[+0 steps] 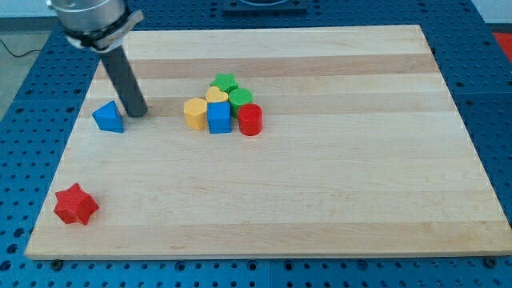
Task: Move your arm to the top center of the board
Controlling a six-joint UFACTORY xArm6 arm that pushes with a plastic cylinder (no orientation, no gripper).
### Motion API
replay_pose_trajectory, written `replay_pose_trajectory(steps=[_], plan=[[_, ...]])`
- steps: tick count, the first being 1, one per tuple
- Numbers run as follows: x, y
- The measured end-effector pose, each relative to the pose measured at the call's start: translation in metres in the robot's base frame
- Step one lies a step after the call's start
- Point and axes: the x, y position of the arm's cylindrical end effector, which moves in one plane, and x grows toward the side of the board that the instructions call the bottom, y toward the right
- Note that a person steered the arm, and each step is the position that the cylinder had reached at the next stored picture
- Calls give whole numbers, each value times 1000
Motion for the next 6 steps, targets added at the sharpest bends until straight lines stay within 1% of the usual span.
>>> replay_pose_trajectory(steps=[1,2,3,4,5,6], plan=[[-55,33],[-112,81],[-128,120],[-128,120],[-150,119],[-185,144]])
